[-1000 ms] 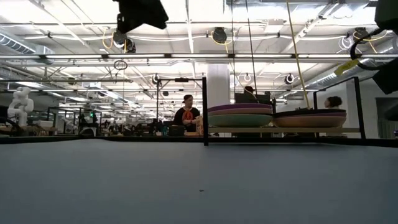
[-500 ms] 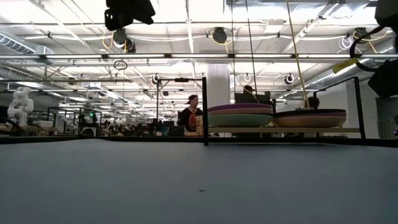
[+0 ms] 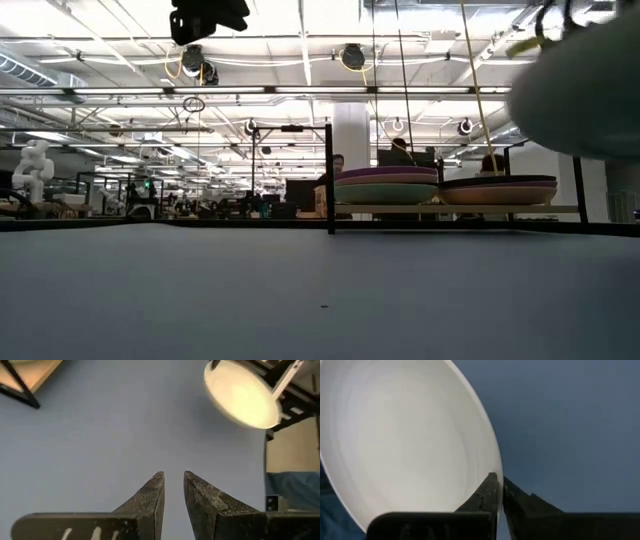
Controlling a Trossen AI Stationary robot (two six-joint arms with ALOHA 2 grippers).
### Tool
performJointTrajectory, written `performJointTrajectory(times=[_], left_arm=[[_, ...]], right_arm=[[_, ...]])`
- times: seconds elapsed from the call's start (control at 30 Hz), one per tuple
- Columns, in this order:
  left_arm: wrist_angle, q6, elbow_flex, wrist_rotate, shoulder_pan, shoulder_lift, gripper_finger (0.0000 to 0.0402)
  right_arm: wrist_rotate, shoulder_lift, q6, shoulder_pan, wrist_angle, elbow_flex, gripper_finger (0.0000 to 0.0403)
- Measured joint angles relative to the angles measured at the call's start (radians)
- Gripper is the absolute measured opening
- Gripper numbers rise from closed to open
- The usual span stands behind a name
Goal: Place and stack plates onto a shelf
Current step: Stack the gray plate on top of the black plate on the shelf
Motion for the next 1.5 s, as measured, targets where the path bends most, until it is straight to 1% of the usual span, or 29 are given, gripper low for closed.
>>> performJointTrajectory(times=[0.13, 0.27, 0.33, 0.47, 0.63, 0.77, 0.9, 1.03, 1.13, 1.27, 1.33, 1.4, 1.5], left_arm=[[-0.044, 0.010, -0.001, 0.000, 0.026, -0.009, 0.0068], [-0.042, 0.040, -0.001, 0.002, 0.049, -0.035, 0.0021], [-0.038, 0.044, 0.000, 0.005, 0.059, -0.052, 0.0007], [-0.047, 0.045, -0.001, 0.004, 0.076, -0.082, 0.0006], [-0.050, 0.070, -0.001, -0.004, 0.076, -0.121, 0.0005], [-0.051, 0.103, 0.000, -0.027, 0.081, -0.145, 0.0005], [-0.049, 0.104, 0.000, -0.027, 0.081, -0.154, 0.0005], [-0.055, 0.104, 0.000, 0.032, 0.064, -0.152, 0.0004], [-0.055, 0.102, -0.001, 0.053, 0.053, -0.152, 0.0004], [-0.042, 0.069, -0.001, 0.056, 0.051, -0.156, 0.0004], [-0.029, 0.034, -0.001, 0.088, 0.050, -0.165, 0.0004], [0.011, 0.046, 0.000, 0.107, 0.054, -0.167, 0.0004], [0.012, 0.096, -0.001, 0.108, 0.067, -0.164, 0.0004]], right_arm=[[0.001, 0.000, -0.063, -0.083, -0.056, 0.085, 0.0001], [0.026, 0.000, -0.159, -0.181, -0.122, 0.162, 0.0001], [0.026, 0.000, -0.206, -0.230, -0.170, 0.198, 0.0001], [0.022, 0.023, -0.270, -0.332, -0.285, 0.286, 0.0000], [0.024, 0.097, -0.430, -0.458, -0.413, 0.426, 0.0000], [0.023, 0.169, -0.563, -0.554, -0.452, 0.527, 0.0000], [0.022, 0.238, -0.689, -0.638, -0.484, 0.625, 0.0000], [0.040, 0.302, -0.819, -0.722, -0.527, 0.708, 0.0000], [0.075, 0.337, -0.918, -0.785, -0.542, 0.757, 0.0000], [0.078, 0.372, -1.010, -0.869, -0.573, 0.808, 0.0000], [0.079, 0.390, -1.045, -0.908, -0.603, 0.823, 0.0000], [0.096, 0.403, -1.072, -0.948, -0.624, 0.831, 0.0000], [0.128, 0.417, -1.116, -1.004, -0.655, 0.834, 0.0000]])
